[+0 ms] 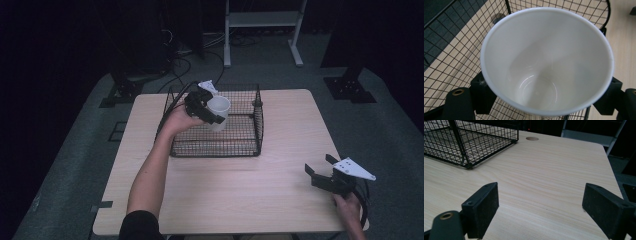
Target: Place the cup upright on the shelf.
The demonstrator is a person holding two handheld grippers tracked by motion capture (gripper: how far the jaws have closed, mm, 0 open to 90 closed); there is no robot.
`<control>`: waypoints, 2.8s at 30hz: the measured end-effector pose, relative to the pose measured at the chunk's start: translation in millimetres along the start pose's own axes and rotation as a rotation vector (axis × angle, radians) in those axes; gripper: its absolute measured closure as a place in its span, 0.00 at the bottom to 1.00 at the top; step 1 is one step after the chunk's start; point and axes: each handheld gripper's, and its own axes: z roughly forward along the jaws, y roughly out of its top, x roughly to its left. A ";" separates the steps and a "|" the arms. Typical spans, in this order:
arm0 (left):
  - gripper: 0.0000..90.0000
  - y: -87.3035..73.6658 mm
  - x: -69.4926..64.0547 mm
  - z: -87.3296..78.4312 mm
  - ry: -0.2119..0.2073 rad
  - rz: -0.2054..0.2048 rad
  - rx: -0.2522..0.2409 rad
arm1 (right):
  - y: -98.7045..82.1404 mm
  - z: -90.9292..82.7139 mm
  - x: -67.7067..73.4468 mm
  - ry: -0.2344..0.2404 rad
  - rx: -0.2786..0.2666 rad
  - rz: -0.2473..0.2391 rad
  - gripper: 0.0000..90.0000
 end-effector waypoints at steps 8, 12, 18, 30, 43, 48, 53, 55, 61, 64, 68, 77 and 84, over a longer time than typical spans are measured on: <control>0.23 -2.7 4.3 10.7 -0.005 -0.015 0.013 | 0.0 0.0 -0.2 0.000 0.000 0.003 0.15; 0.23 -3.7 6.3 15.6 -0.016 -0.025 0.015 | 0.0 0.0 -0.3 0.000 0.000 0.003 0.14; 0.23 -5.3 8.2 21.5 -0.022 -0.035 0.024 | 0.0 0.0 -0.4 0.000 0.000 0.004 0.15; 0.23 -8.1 8.6 37.2 -0.029 -0.029 0.061 | 0.0 0.0 -0.5 0.001 0.000 0.004 0.14; 0.23 -14.2 9.3 45.9 -0.033 -0.049 0.057 | -0.1 -0.1 -0.4 0.001 -0.001 0.003 0.14; 0.23 -19.8 9.6 51.0 -0.037 -0.060 0.077 | -0.1 -0.1 -0.3 -0.001 -0.001 0.005 0.15; 0.23 -19.8 10.3 54.7 -0.035 -0.062 0.080 | 0.0 0.0 -0.6 -0.001 0.000 0.005 0.14; 0.23 -19.9 10.9 57.0 -0.033 -0.058 0.088 | 0.0 0.1 -0.7 -0.001 0.001 0.006 0.14; 0.23 -24.8 13.5 67.6 -0.045 -0.072 0.127 | 0.0 0.1 -0.6 -0.004 0.001 0.005 0.15; 0.23 -25.9 14.7 72.3 -0.060 -0.081 0.125 | 0.0 0.1 -0.8 -0.004 0.001 0.006 0.15; 0.23 -25.6 15.3 76.3 -0.059 -0.077 0.116 | 0.0 0.2 -1.1 -0.005 0.001 0.008 0.15; 0.23 -26.5 15.2 75.6 -0.051 -0.071 0.130 | 0.0 0.3 -1.2 -0.004 0.001 0.007 0.15; 0.18 -29.0 15.1 77.1 -0.052 -0.079 0.158 | 0.0 0.1 -0.8 -0.005 0.000 0.004 0.14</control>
